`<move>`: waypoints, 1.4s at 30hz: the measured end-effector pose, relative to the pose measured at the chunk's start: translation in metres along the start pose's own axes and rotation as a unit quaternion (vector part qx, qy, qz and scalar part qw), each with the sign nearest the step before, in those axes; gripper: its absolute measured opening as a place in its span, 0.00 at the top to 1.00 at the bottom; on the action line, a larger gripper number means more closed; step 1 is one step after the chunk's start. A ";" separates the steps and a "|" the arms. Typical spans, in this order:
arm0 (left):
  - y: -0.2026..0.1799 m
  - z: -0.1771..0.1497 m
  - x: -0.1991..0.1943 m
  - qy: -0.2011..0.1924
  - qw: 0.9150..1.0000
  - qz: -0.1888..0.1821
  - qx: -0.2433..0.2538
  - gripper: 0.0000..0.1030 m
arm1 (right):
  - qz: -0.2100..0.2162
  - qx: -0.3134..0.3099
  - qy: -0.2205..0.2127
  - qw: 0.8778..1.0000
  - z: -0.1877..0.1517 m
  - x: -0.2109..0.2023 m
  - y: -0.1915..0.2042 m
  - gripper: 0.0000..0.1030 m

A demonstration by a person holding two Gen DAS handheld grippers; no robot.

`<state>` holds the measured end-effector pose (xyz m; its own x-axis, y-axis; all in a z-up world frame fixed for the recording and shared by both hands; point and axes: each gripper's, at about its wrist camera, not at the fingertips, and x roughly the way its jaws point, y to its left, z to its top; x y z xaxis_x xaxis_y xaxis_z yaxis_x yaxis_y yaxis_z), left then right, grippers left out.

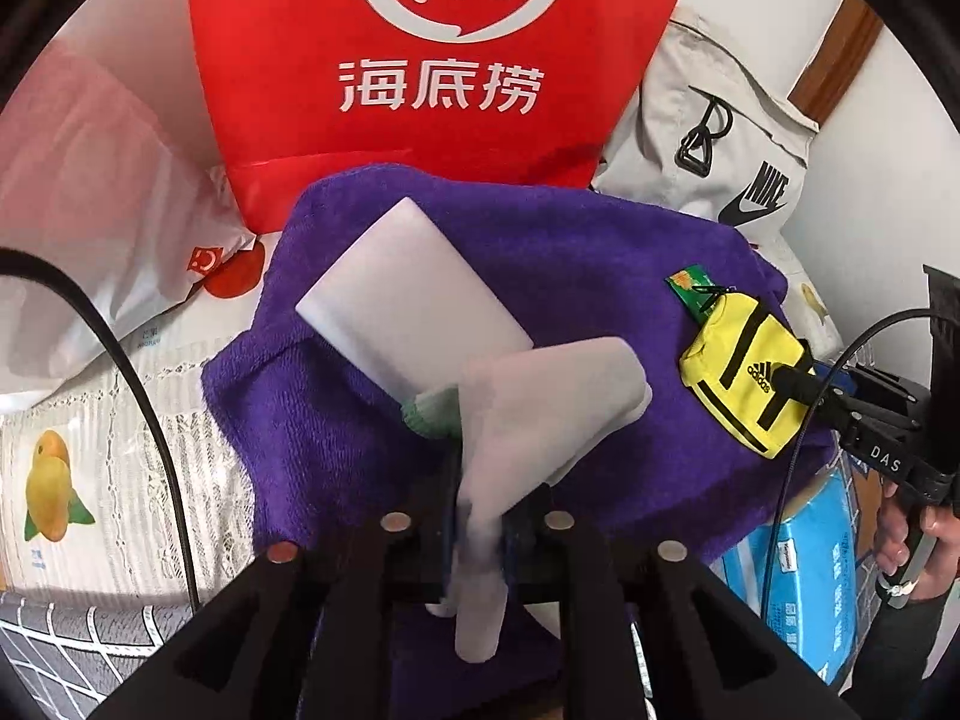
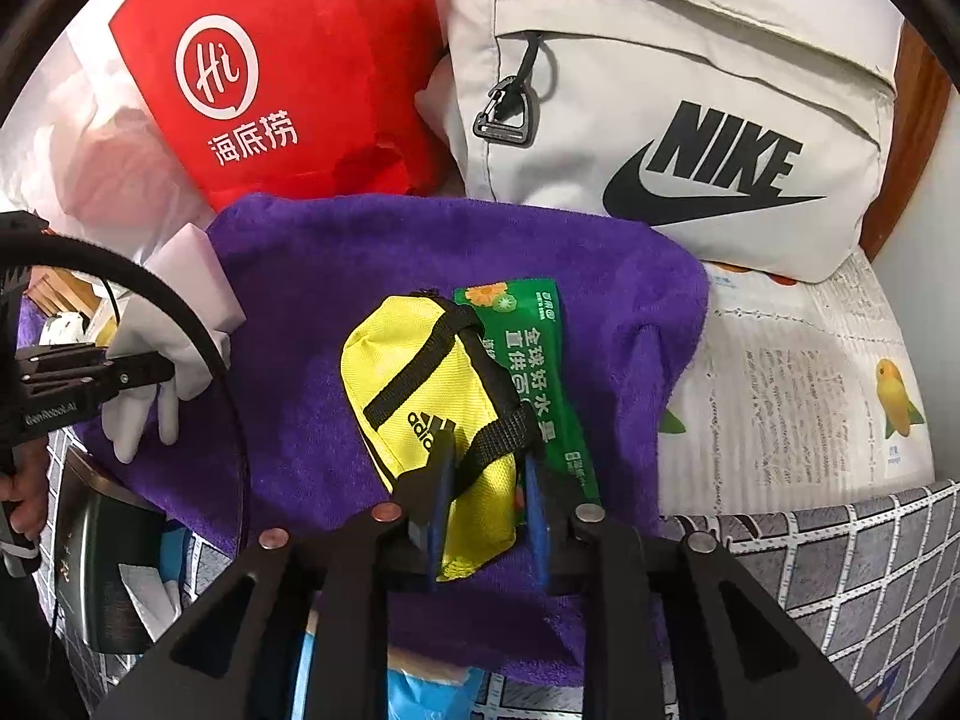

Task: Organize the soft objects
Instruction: 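Open the right tool to drop the pouch on the towel while the left tool releases the glove there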

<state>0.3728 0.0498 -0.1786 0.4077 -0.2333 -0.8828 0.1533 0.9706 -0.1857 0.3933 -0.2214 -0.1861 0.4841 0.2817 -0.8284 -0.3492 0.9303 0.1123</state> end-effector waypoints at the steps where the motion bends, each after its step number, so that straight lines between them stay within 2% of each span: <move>1: 0.001 0.000 -0.001 0.000 1.000 -0.002 -0.002 0.83 | -0.004 -0.003 0.000 1.000 -0.001 -0.001 0.000 0.75; 4: 0.004 -0.003 -0.003 0.004 1.000 0.001 -0.006 0.79 | -0.012 -0.006 -0.001 1.000 -0.003 -0.005 -0.001 0.72; 6: 0.004 -0.004 -0.005 0.005 1.000 0.000 -0.005 0.68 | -0.012 -0.003 -0.005 1.000 -0.003 -0.010 -0.002 0.59; 8: 0.003 -0.005 -0.008 0.006 1.000 -0.001 -0.008 0.53 | -0.012 0.003 -0.013 1.000 -0.004 -0.016 -0.003 0.50; 11: -0.001 -0.007 -0.017 -0.001 1.000 0.007 -0.004 0.43 | -0.014 0.006 -0.023 1.000 -0.007 -0.030 -0.002 0.41; 15: -0.006 -0.012 -0.037 -0.015 1.000 0.023 0.001 0.43 | -0.018 0.006 -0.036 0.999 -0.011 -0.051 0.002 0.40; 24: -0.018 -0.040 -0.088 -0.033 0.999 0.029 0.003 0.42 | -0.009 0.003 -0.063 0.998 -0.038 -0.101 0.023 0.38; 34: -0.031 -0.092 -0.136 -0.060 0.998 0.025 0.000 0.37 | -0.007 -0.010 -0.072 0.997 -0.102 -0.149 0.050 0.38; 38: -0.035 -0.119 -0.149 -0.065 0.998 0.024 -0.003 0.34 | 0.014 -0.004 -0.065 0.998 -0.130 -0.157 0.057 0.38; 42: -0.040 -0.149 -0.156 -0.064 0.998 0.013 -0.008 0.34 | 0.016 -0.005 -0.060 0.998 -0.157 -0.164 0.063 0.38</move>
<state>0.1688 0.0566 -0.0979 0.5240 -0.2123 -0.8249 0.1270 0.9771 -0.1708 0.1657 -0.2463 -0.1292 0.5652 0.3381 -0.7525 -0.3732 0.9183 0.1323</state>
